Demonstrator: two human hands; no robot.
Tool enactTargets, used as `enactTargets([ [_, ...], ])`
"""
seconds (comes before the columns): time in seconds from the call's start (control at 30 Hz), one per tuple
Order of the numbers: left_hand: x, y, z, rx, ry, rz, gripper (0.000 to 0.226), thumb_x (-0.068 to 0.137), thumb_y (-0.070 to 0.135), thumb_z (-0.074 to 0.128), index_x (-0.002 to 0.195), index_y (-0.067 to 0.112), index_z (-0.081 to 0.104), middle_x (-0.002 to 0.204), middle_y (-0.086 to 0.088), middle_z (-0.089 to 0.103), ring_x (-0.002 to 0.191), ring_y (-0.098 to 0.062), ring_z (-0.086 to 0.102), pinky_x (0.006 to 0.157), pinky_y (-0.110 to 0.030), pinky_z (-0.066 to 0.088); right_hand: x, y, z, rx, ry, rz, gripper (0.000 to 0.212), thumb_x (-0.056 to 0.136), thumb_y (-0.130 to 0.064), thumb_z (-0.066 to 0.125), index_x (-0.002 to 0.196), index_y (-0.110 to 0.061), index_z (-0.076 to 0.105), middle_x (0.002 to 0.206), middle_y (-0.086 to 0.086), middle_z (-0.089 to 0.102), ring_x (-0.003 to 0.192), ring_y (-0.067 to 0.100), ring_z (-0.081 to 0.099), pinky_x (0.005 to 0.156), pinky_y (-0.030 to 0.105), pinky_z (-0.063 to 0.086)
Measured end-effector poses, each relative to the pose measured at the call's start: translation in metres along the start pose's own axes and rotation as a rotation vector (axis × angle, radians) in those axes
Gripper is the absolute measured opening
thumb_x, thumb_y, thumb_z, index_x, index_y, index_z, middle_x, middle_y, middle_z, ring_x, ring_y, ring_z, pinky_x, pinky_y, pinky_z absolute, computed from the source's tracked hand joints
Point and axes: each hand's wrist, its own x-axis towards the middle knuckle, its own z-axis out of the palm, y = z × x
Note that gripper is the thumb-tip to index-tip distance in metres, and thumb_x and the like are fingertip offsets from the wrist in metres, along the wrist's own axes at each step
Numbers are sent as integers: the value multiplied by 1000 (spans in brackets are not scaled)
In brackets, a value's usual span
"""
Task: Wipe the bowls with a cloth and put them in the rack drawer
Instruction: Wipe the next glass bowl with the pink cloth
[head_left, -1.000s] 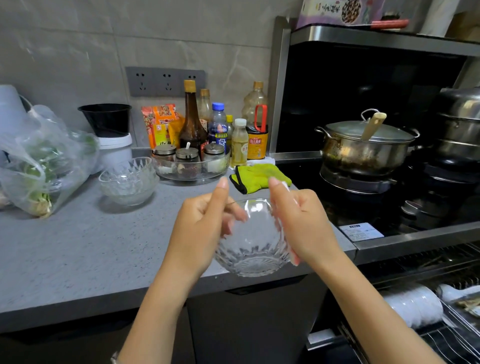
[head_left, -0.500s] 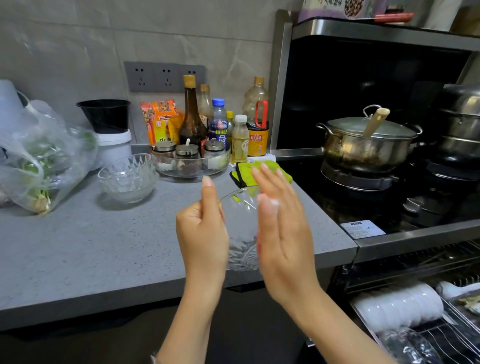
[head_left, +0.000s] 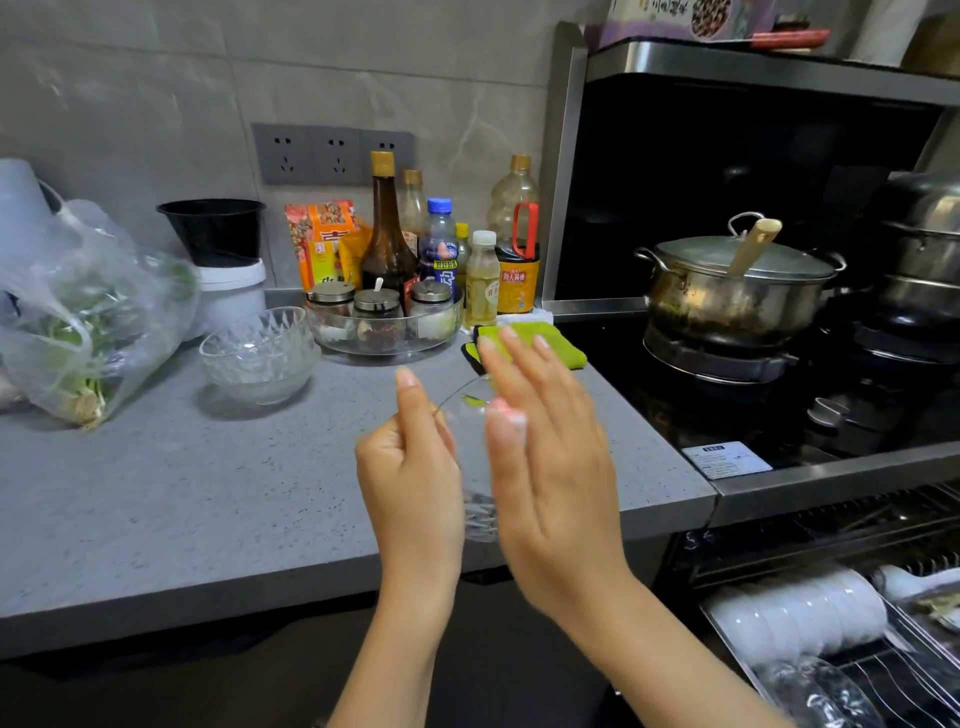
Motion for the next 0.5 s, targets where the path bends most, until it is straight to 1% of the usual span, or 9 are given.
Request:
enactTargets([
  [0.07, -4, -1, 1, 23, -41, 7, 66, 99, 41, 41, 45, 3, 31, 42, -2, 30, 41, -12, 29, 42, -21, 27, 5, 1, 0, -84, -1, -87, 50, 103, -40, 19, 140, -20, 46, 146, -5, 45, 142, 11, 30, 115, 37, 27],
  [0.13, -5, 2, -1, 14, -80, 17, 64, 97, 42, 42, 46, 6, 27, 41, 1, 26, 40, -11, 24, 40, -21, 23, 12, 6, -4, 12, 2, -30, 48, 102, -40, 25, 130, -20, 58, 132, -8, 58, 131, 10, 45, 106, 37, 39],
  [0.2, -2, 3, -5, 3, -95, 4, 64, 93, 46, 44, 46, 8, 24, 43, -1, 20, 42, -13, 20, 39, -20, 21, 18, 11, -11, 233, -9, 132, 47, 99, -44, 26, 113, -24, 67, 104, -16, 67, 105, 3, 60, 87, 37, 49],
  [0.23, -1, 4, -8, -7, -98, -14, 68, 90, 52, 47, 49, 3, 23, 46, -11, 20, 45, -19, 24, 41, -23, 25, 19, 13, -14, 338, -30, 225, 48, 98, -47, 26, 101, -25, 69, 85, -15, 66, 85, 2, 63, 75, 39, 51],
  [0.3, 2, 2, -14, -58, -103, -63, 80, 87, 60, 54, 56, -7, 24, 51, -22, 26, 54, -30, 27, 52, -33, 35, 21, 18, -15, 519, -69, 372, 50, 98, -48, 29, 73, -21, 63, 59, 0, 53, 56, 13, 54, 63, 51, 47],
  [0.37, 2, 0, -19, -123, -81, -112, 73, 89, 54, 55, 55, -4, 27, 54, -18, 28, 57, -29, 27, 62, -37, 35, 23, 20, -17, 644, -90, 434, 59, 97, -45, 33, 65, 0, 53, 61, 26, 44, 59, 36, 49, 72, 58, 45],
  [0.4, 2, 0, -20, -144, -59, -130, 65, 91, 49, 53, 52, 2, 30, 53, -13, 25, 56, -27, 24, 61, -36, 33, 23, 19, -18, 662, -88, 457, 64, 97, -45, 35, 67, 10, 48, 63, 34, 41, 60, 44, 47, 71, 55, 46],
  [0.43, 2, -2, -20, -160, -38, -142, 61, 93, 45, 51, 50, 7, 31, 51, -8, 24, 55, -26, 23, 61, -34, 32, 23, 18, -20, 662, -75, 479, 66, 96, -44, 36, 64, 13, 44, 58, 35, 38, 55, 47, 43, 64, 50, 45],
  [0.5, 2, -4, -19, -170, -40, -150, 57, 96, 40, 48, 46, 17, 35, 51, -8, 29, 56, -25, 29, 67, -34, 36, 23, 16, -24, 629, -56, 496, 66, 101, -38, 37, 49, 3, 35, 44, 24, 28, 36, 32, 33, 45, 40, 32],
])
